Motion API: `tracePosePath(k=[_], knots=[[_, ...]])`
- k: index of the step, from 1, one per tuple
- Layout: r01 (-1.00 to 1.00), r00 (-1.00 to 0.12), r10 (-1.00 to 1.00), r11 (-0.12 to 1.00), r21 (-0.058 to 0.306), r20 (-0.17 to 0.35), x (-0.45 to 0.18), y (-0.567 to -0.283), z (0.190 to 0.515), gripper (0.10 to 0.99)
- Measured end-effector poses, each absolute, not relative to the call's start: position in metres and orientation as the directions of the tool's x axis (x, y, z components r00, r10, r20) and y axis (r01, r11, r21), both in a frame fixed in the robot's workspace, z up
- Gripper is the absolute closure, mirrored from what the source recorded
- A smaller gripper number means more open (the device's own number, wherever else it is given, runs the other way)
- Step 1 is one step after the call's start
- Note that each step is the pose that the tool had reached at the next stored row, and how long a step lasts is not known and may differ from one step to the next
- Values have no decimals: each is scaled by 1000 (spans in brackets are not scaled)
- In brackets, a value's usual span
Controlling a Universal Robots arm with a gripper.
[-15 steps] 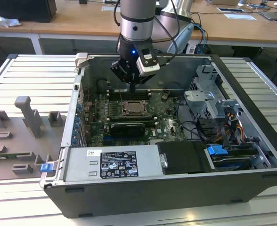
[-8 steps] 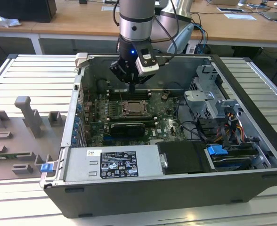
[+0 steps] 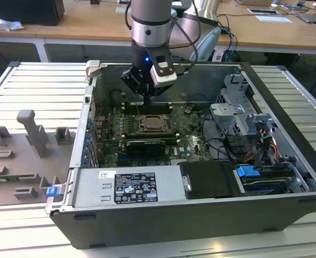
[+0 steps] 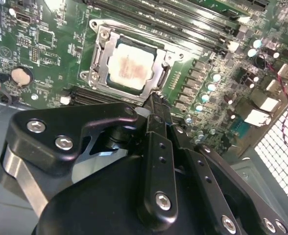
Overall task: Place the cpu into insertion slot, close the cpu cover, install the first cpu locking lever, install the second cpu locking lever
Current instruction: 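Install the first cpu locking lever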
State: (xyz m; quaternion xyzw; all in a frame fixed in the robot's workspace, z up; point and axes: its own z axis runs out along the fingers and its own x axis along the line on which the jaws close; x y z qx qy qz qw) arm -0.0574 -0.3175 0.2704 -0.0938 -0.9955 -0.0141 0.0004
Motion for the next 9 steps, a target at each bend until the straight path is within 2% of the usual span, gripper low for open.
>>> tracePosePath(k=[9], knots=[[185,-983,185,982,44,-5,-86,-317,268,980]])
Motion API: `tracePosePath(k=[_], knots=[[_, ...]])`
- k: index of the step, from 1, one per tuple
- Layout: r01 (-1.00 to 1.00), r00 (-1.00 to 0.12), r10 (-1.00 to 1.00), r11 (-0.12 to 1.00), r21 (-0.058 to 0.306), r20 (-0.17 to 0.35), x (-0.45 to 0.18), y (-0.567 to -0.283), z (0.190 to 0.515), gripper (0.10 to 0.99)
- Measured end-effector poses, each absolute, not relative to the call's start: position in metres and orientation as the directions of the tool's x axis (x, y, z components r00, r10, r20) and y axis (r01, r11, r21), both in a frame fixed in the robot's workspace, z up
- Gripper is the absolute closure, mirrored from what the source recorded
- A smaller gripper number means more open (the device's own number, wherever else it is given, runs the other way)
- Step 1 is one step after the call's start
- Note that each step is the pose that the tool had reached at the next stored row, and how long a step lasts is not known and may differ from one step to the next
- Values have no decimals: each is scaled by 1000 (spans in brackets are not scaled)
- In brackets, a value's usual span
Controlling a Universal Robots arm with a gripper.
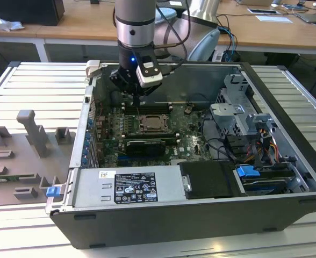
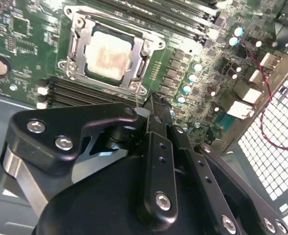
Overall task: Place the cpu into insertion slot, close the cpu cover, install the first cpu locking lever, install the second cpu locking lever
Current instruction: 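Install the first cpu locking lever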
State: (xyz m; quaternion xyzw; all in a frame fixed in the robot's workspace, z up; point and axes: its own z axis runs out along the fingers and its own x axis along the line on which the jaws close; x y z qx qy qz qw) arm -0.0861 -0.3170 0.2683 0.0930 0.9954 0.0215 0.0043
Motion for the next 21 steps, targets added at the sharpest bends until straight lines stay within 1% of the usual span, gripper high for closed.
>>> tracePosePath(k=[8,11,14,18,21], knots=[[121,-993,121,991,61,-2,-93,-315,262,980],[117,-993,118,991,61,-2,-98,-312,261,980],[45,-999,45,997,61,-2,-98,-308,259,980],[42,-999,42,997,61,-2,-98,-295,258,980],[42,-999,42,997,61,-2,-90,-295,258,980]])
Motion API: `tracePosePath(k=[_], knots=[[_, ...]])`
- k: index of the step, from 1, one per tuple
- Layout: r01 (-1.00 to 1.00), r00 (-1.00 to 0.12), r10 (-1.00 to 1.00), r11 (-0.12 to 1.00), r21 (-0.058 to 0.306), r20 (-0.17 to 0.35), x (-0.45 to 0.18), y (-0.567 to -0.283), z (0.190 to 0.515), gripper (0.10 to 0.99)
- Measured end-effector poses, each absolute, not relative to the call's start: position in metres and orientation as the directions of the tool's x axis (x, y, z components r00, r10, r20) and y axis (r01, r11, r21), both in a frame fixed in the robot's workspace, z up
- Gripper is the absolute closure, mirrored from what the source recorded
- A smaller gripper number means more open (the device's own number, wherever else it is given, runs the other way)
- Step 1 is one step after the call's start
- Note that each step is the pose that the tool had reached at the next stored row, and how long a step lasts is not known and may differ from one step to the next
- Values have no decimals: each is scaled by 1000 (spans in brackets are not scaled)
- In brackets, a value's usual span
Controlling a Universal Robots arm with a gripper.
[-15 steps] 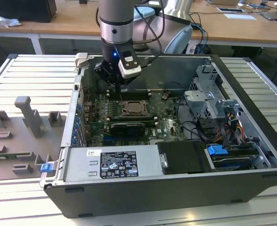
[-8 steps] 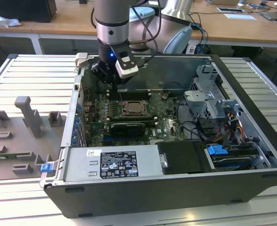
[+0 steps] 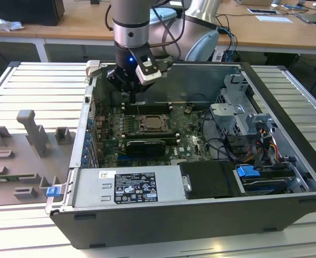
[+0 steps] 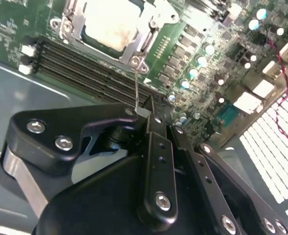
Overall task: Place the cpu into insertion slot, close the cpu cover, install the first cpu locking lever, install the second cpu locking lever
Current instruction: 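Install the first cpu locking lever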
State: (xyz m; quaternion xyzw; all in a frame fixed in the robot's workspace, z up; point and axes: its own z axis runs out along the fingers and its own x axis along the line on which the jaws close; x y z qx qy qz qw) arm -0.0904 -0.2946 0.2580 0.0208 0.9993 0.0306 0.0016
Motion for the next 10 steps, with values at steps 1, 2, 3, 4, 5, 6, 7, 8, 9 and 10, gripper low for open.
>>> tracePosePath(k=[1,2,3,4,5,6,7,8,9,10], knots=[[42,-999,42,997,61,-2,-88,-295,258,980],[42,-999,42,997,61,-2,-87,-295,257,980],[42,-999,42,997,61,-2,-85,-295,256,980],[41,-999,42,997,61,-2,-79,-295,255,980],[41,-999,41,997,61,-2,-68,-295,254,980],[41,-999,41,997,62,-2,-60,-295,253,980],[34,-999,34,997,67,-2,-60,-295,252,980],[29,-1000,29,997,75,-1,-60,-295,252,980],[23,-1000,23,996,81,-1,-60,-295,252,980],[12,-1000,12,996,84,-2,-60,-295,251,980]])
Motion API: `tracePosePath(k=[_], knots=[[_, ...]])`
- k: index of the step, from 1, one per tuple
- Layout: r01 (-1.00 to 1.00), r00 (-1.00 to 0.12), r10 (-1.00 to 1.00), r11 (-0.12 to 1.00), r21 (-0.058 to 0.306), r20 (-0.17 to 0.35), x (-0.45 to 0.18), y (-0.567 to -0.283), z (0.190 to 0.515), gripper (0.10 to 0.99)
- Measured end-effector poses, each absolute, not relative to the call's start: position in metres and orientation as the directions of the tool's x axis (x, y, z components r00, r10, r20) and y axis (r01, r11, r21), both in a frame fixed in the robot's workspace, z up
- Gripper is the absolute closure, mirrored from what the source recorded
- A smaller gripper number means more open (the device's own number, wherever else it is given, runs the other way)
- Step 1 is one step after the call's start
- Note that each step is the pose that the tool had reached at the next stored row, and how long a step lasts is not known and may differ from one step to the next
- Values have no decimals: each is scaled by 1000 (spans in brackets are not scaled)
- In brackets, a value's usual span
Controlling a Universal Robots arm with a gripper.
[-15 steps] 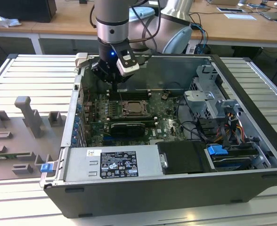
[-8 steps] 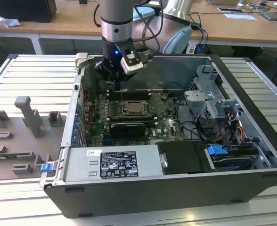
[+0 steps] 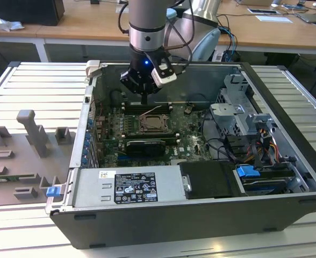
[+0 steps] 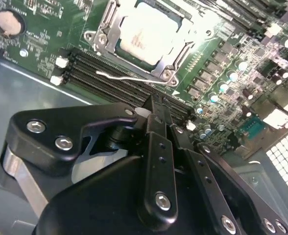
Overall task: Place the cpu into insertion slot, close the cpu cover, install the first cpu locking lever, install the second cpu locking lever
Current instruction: 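Install the first cpu locking lever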
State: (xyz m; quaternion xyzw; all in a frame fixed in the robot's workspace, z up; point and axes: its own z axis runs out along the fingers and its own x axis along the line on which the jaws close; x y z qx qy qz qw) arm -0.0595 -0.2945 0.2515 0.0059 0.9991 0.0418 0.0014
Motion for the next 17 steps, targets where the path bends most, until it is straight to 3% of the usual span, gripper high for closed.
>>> tracePosePath(k=[17], knots=[[-56,-998,-55,995,86,-10,-43,-292,232,980]])
